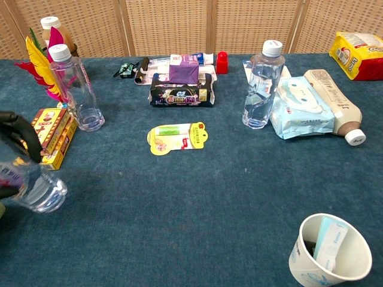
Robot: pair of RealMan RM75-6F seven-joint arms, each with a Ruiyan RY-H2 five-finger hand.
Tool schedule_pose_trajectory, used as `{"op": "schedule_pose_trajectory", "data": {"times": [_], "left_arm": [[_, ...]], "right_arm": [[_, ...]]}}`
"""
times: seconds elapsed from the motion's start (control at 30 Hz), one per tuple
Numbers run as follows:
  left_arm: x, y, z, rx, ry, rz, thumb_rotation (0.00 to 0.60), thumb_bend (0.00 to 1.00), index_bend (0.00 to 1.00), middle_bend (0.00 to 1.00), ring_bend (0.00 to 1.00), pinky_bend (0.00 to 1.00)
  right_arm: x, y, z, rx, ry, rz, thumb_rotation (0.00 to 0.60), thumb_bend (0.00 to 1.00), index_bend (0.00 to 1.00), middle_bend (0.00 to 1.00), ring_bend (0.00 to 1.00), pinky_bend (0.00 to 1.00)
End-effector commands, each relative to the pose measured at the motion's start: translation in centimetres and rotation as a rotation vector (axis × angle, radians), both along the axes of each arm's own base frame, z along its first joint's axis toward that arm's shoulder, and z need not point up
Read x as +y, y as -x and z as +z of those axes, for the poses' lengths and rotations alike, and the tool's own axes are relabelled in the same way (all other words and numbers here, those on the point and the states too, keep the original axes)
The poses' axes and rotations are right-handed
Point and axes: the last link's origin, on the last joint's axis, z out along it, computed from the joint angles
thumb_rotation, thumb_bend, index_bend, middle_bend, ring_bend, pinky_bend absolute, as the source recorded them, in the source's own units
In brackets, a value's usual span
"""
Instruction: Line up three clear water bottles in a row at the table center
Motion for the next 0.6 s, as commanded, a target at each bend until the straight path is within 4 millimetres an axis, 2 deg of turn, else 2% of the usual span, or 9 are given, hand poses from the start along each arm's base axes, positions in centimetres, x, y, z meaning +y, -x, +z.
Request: {"op": "schedule_pose_trajectory", "data": {"times": [0.03, 0.13, 0.4, 0.6], "left_arm": [[1.2, -1.6, -0.7, -0.118, -0.021, -0.011, 0.600, 0.24, 0.41, 0.49, 0.33, 0.36], [2.4, -3.0, -1.6, -0.185, 0.021, -0.016, 0.600, 0.24, 0.41, 0.49, 0.33, 0.36], [6.2, -7.2, -4.1, -0.188, 0.110, -0.073, 0.600, 0.23, 0.41, 0.49, 0.33, 0.36], [7.6, -9.6, -6.0, -0.160, 0.158, -0.124, 0.600, 0.23, 0.41, 0.49, 0.33, 0.36]], "right_arm": [[0.0, 0.0, -0.1, 0.003, -0.004, -0.002, 0.600, 0.09, 0.00, 0.00, 0.00, 0.00], [-0.1, 0.0, -0.3, 0.005, -0.008, -0.005, 0.600, 0.09, 0.00, 0.00, 0.00, 0.00], [-0.4, 0.2, -0.3, 0.010, -0.009, -0.019, 0.600, 0.09, 0.00, 0.00, 0.00, 0.00], [-0.5, 0.2, -0.5, 0.018, -0.011, -0.023, 0.600, 0.09, 0.00, 0.00, 0.00, 0.00]]}}
